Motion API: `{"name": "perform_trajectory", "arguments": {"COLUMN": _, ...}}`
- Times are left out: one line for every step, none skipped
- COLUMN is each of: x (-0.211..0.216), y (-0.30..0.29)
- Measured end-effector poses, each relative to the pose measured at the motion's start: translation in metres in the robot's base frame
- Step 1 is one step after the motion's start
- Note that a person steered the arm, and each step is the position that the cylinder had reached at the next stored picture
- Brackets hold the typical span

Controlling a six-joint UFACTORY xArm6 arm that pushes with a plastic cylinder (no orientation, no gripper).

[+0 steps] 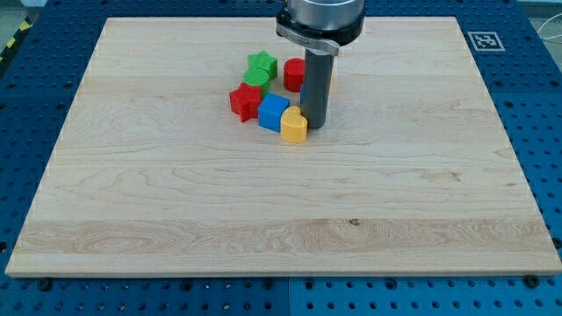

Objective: Push the yellow heart towards the bottom left

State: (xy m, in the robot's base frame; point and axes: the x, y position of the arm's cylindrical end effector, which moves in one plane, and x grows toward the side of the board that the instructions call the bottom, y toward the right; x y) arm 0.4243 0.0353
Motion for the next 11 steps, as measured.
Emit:
{"name": "perform_trajectory", "arguments": {"x": -0.001, "y": 0.001}}
{"name": "perform_trajectory", "arguments": {"x": -0.007, "y": 0.008}}
{"name": "perform_trajectory", "arguments": {"x": -0.015, "y": 0.006}}
{"name": "perform_trajectory", "arguments": {"x": 0.000, "y": -0.011}}
{"name": "perform_trajectory", "arguments": {"x": 0.026, "y": -0.034}}
{"name": "perform_trajectory", "arguments": {"x": 0.047, "y": -0.059}}
{"name": "perform_trajectory", "arguments": {"x": 0.075, "y": -0.075}}
{"name": "perform_trajectory", "arguments": {"x": 0.097, "y": -0.095}}
{"name": "perform_trajectory", "arguments": {"x": 0.111, "y": -0.093}}
{"name": "perform_trajectory", "arguments": {"x": 0.122, "y": -0.115}}
{"name": "perform_trajectory", "arguments": {"x": 0.121, "y": -0.143}}
